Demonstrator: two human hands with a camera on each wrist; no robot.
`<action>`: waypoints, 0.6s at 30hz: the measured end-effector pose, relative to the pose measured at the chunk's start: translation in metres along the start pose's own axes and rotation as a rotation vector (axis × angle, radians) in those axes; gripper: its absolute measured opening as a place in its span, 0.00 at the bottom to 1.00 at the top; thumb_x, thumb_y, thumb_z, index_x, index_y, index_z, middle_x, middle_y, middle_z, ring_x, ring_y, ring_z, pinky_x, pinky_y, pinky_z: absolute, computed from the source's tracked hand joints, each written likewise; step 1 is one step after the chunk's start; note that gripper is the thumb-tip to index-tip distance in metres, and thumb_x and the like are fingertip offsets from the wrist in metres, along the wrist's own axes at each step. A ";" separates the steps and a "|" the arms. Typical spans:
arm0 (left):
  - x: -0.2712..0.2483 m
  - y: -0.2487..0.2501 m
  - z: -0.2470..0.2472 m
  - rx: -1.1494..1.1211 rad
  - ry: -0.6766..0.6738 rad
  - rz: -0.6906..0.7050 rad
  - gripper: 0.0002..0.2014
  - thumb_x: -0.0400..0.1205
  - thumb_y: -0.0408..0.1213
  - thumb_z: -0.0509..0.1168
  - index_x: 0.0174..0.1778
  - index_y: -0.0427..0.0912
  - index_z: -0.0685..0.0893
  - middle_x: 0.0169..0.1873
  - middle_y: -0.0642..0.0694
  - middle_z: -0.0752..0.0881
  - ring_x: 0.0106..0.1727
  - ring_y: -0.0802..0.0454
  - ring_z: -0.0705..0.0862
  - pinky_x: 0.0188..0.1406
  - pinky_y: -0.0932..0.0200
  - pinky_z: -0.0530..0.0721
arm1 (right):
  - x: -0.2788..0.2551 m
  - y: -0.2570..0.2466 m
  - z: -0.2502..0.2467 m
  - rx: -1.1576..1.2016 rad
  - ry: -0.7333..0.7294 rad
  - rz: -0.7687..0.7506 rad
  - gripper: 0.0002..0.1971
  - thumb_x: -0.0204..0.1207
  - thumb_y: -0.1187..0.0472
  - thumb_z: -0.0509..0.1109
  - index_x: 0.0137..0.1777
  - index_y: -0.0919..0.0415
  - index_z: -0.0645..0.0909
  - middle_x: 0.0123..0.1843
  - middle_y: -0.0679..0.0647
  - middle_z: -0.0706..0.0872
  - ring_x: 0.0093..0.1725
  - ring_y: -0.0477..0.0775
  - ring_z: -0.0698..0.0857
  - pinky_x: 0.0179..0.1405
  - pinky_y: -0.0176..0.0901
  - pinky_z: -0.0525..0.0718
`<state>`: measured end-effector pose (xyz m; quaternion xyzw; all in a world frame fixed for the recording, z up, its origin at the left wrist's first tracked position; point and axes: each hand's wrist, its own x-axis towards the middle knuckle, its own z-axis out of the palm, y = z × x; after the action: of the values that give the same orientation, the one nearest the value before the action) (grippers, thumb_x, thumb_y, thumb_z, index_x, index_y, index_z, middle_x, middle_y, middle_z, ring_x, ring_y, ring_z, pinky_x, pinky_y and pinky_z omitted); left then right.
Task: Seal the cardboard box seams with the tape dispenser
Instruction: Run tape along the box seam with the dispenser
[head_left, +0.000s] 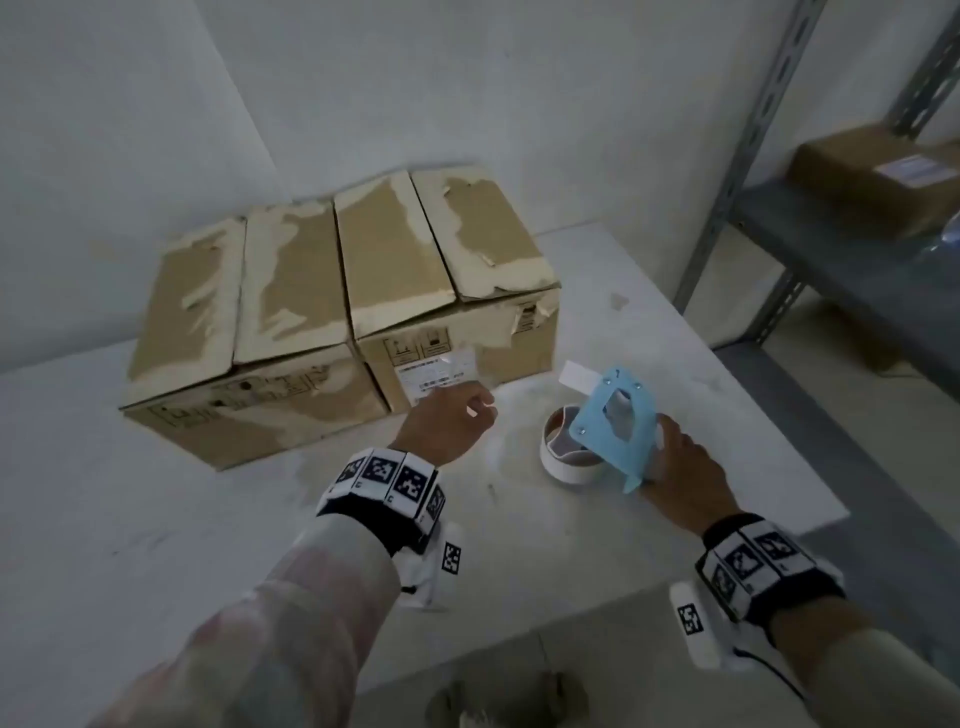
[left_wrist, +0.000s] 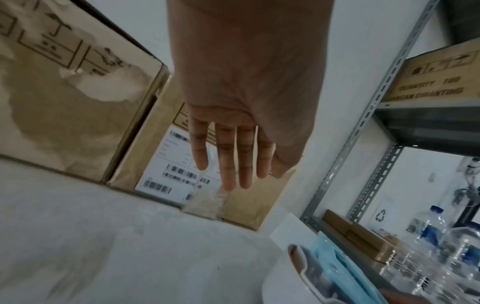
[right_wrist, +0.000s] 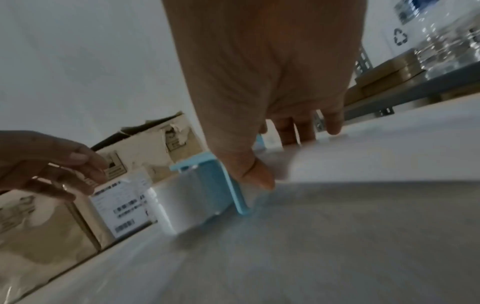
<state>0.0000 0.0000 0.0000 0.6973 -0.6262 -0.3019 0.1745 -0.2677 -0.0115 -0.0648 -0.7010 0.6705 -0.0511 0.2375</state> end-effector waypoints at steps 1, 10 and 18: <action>0.001 0.003 0.004 -0.005 0.000 -0.035 0.10 0.80 0.43 0.62 0.54 0.46 0.83 0.47 0.54 0.82 0.54 0.49 0.83 0.57 0.52 0.81 | 0.003 0.004 0.002 0.038 0.006 -0.009 0.42 0.67 0.57 0.75 0.76 0.60 0.53 0.64 0.66 0.77 0.61 0.68 0.78 0.57 0.57 0.77; 0.001 0.009 0.022 -0.011 0.037 -0.148 0.11 0.80 0.42 0.63 0.56 0.44 0.83 0.48 0.52 0.82 0.52 0.52 0.80 0.52 0.60 0.76 | 0.005 0.014 -0.018 0.212 0.024 -0.243 0.37 0.68 0.62 0.74 0.74 0.60 0.59 0.58 0.61 0.81 0.54 0.65 0.82 0.40 0.46 0.78; -0.013 0.005 0.008 -0.220 0.227 -0.170 0.09 0.82 0.37 0.61 0.54 0.42 0.83 0.45 0.49 0.83 0.47 0.52 0.83 0.44 0.65 0.76 | -0.005 -0.013 -0.084 0.534 -0.103 -0.444 0.33 0.68 0.67 0.74 0.68 0.51 0.60 0.42 0.51 0.78 0.36 0.49 0.83 0.33 0.29 0.80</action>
<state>-0.0094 0.0126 0.0003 0.7540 -0.5046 -0.3017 0.2930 -0.2887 -0.0291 0.0157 -0.7447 0.4517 -0.2397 0.4288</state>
